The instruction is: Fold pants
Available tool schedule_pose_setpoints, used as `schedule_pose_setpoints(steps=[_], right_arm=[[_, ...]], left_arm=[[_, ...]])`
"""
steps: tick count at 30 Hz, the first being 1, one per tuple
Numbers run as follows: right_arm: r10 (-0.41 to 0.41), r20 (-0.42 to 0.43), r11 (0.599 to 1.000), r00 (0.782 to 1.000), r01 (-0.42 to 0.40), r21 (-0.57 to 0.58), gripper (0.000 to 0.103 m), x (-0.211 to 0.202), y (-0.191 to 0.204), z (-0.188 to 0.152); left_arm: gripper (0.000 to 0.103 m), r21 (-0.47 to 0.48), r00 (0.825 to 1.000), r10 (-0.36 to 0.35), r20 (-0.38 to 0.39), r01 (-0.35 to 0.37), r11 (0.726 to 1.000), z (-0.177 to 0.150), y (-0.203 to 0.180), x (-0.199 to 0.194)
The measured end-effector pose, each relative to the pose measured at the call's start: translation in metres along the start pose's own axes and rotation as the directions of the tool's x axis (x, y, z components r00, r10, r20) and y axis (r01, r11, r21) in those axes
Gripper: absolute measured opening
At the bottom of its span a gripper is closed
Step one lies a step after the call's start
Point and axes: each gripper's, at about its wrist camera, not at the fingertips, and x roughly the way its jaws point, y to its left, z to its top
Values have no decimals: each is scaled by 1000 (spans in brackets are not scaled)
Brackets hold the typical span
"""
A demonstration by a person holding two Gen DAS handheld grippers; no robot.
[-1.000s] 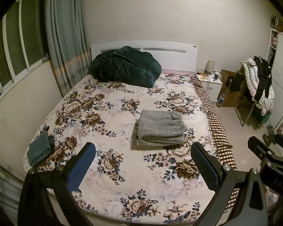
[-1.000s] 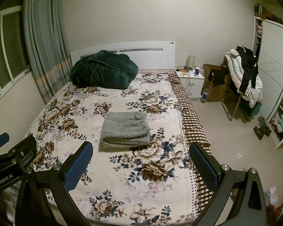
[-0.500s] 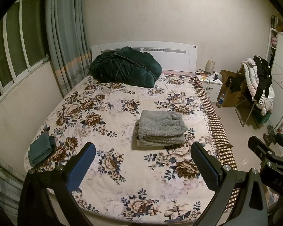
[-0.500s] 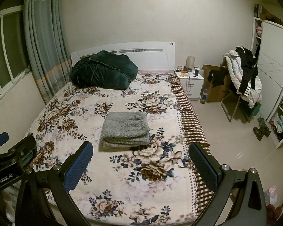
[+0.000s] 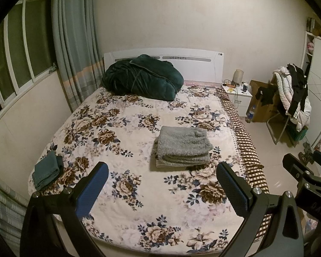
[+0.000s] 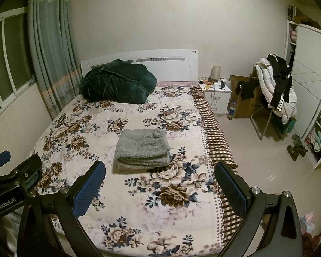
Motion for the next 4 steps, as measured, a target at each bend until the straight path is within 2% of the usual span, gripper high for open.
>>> schedule_pose_setpoints(steps=[4], right_arm=[[-3, 0, 1000, 1000, 3, -1, 103, 1, -1, -2]], left_arm=[[103, -4, 1000, 4, 5, -4, 1000, 3, 5, -4]])
